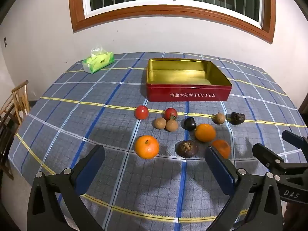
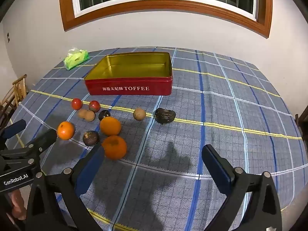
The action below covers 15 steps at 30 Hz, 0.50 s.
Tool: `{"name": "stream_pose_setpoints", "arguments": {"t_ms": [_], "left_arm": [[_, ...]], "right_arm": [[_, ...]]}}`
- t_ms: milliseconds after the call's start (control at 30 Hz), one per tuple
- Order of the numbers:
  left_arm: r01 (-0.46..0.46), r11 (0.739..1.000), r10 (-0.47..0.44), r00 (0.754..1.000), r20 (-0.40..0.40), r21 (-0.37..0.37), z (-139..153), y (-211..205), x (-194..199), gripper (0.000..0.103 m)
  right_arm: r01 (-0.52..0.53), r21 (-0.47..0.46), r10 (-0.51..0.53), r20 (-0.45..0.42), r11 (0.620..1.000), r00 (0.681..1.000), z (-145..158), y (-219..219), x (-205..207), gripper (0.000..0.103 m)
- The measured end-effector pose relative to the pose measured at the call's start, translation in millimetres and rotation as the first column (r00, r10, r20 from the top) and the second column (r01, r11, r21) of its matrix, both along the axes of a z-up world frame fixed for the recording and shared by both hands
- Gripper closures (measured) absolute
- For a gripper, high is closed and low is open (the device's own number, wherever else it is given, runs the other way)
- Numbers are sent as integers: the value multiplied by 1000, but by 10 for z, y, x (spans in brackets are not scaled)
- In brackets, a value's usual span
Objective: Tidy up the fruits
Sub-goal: 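Move the left tool toward one orange while the right tool approaches another orange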
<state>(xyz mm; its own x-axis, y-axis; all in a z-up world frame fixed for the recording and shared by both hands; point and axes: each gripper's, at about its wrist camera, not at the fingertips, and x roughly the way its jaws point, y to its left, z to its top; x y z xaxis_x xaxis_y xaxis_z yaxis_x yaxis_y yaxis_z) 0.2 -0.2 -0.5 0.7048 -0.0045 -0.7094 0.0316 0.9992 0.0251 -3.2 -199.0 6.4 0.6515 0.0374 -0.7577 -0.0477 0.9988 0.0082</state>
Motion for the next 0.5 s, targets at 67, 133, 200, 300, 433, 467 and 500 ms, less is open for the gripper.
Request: {"name": "stream_pose_setpoints", "arguments": {"t_ms": [67,133,200,300,433,467,500], "left_arm": [[-1,1000,1,1000,3,-7,-1,2,-1,0],[-4,1000,4,1000,1,-15,-14,-1,3,0],[-5,1000,5,1000,-1,-16,-8,20,-26,0],[2,1000,-2,1000,-12,-7,-25,-6,-33,0],[2,1000,-2,1000,-26,-4,-89,11,-40,0],[-3,1000,3,1000,-30,-2,-103,12,-37,0],[-7,1000,7,999,-34,-2,-122,22,-28,0]], "right_arm": [[5,-4,-5,-2,1000,1000,-5,-14,-12,3],[6,-16,-6,-1,1000,1000,-8,-15,-30,3],[-1,-24,1,0,1000,1000,15,58,-33,3],[-9,-29,9,-4,1000,1000,9,111,-45,3],[-7,-17,6,-21,1000,1000,-8,90,-20,3],[-5,-18,5,-26,1000,1000,-19,86,-10,3],[-4,-16,4,-34,1000,999,-28,81,2,3]]}}
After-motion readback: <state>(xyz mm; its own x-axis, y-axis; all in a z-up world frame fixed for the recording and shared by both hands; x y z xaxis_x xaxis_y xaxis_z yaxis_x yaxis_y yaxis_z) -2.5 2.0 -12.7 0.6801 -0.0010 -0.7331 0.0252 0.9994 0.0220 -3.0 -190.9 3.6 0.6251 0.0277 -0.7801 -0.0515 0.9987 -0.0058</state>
